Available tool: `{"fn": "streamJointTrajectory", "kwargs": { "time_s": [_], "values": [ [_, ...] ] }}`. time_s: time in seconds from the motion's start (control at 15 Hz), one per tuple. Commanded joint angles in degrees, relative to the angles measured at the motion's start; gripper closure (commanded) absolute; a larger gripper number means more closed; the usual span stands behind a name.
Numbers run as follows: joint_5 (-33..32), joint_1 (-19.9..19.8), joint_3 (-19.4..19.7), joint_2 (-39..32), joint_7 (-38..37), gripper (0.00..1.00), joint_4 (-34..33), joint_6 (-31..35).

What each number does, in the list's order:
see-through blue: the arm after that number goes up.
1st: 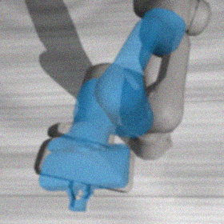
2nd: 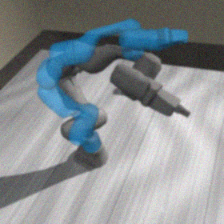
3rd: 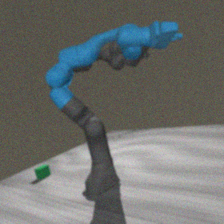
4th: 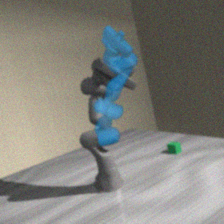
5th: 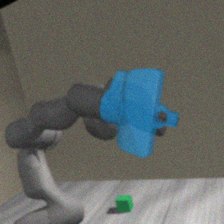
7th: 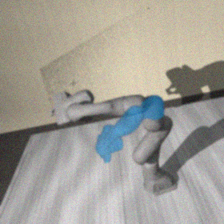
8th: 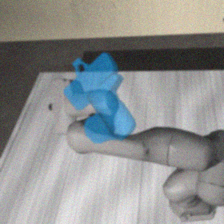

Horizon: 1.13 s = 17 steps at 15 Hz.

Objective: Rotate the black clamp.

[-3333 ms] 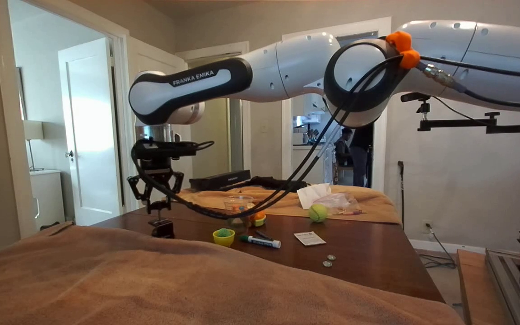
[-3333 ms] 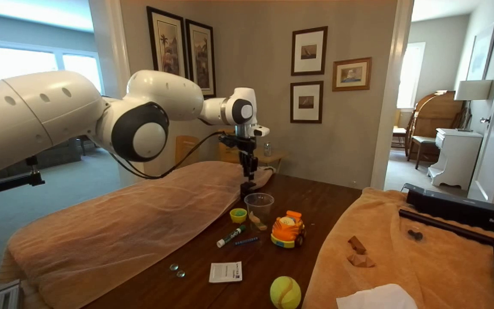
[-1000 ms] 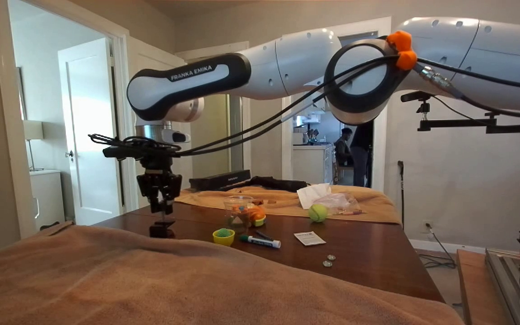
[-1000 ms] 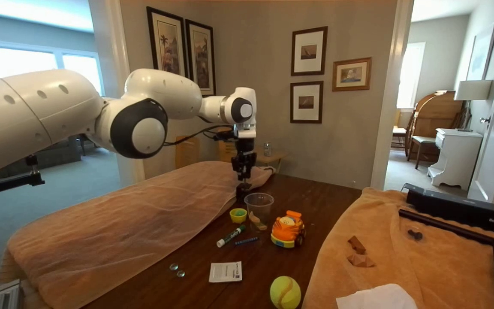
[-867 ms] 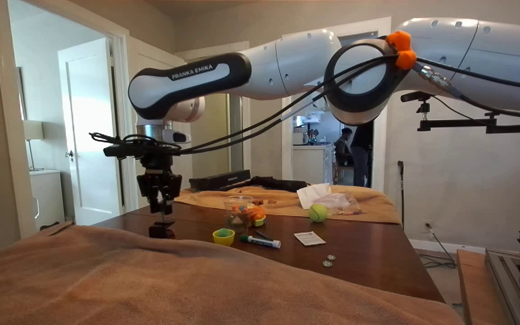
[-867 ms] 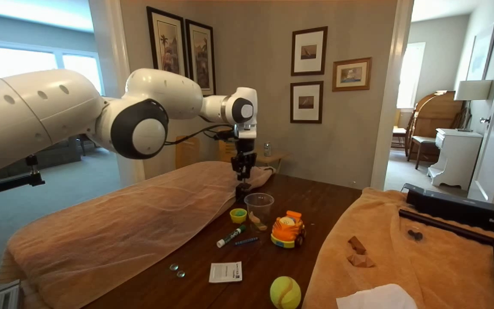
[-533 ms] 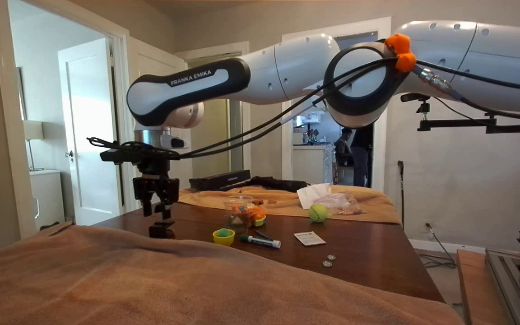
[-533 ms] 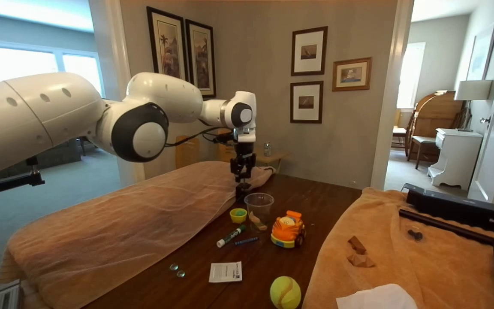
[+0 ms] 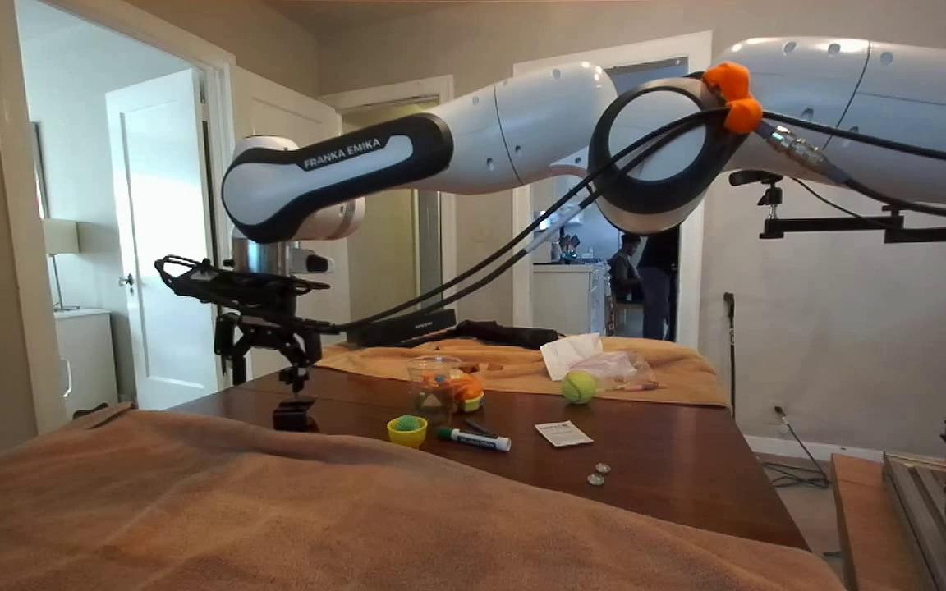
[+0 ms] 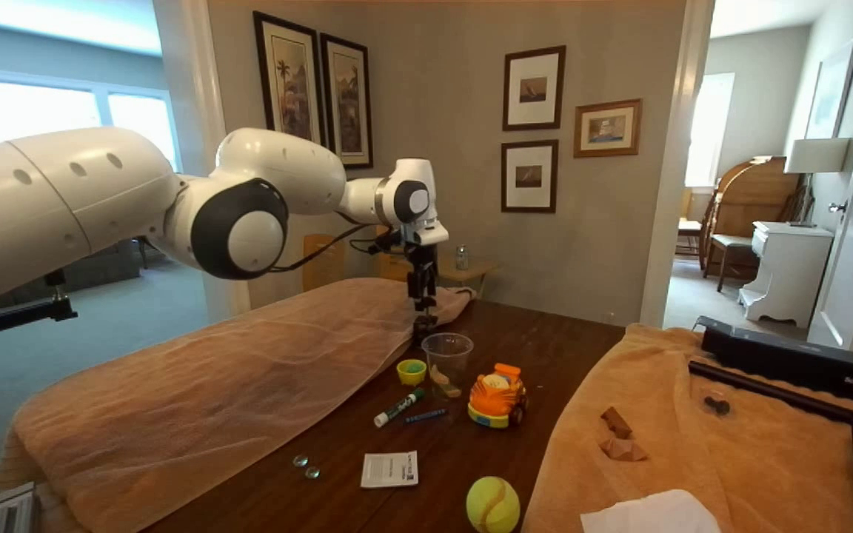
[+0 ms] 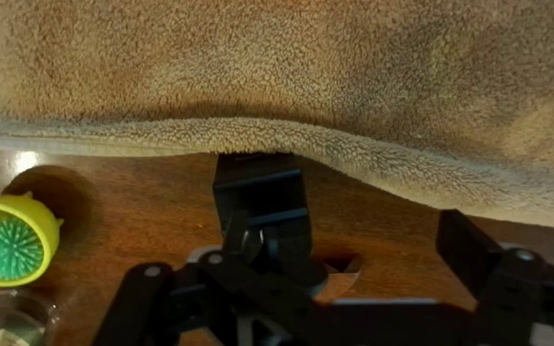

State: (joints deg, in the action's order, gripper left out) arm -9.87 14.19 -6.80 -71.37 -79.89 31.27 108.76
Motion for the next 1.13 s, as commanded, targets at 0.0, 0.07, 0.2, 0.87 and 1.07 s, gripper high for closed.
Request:
{"fn": "streamJointTrajectory", "kwargs": {
  "time_s": [0.0,0.07,0.2,0.87,1.07],
  "values": [
    [0.0,-1.1,-1.9,3.2,11.7,0.0,2.5,-2.6],
    [0.1,-1.3,-2.2,3.8,14.7,0.0,2.7,-3.9],
    [0.1,-1.6,-2.7,5.1,20.8,0.0,2.9,-6.6],
    [0.0,-2.2,-2.2,7.3,44.3,0.0,0.1,-13.9],
    [0.0,-2.6,-2.3,7.5,48.1,0.0,0.2,-14.8]
  ]
}}
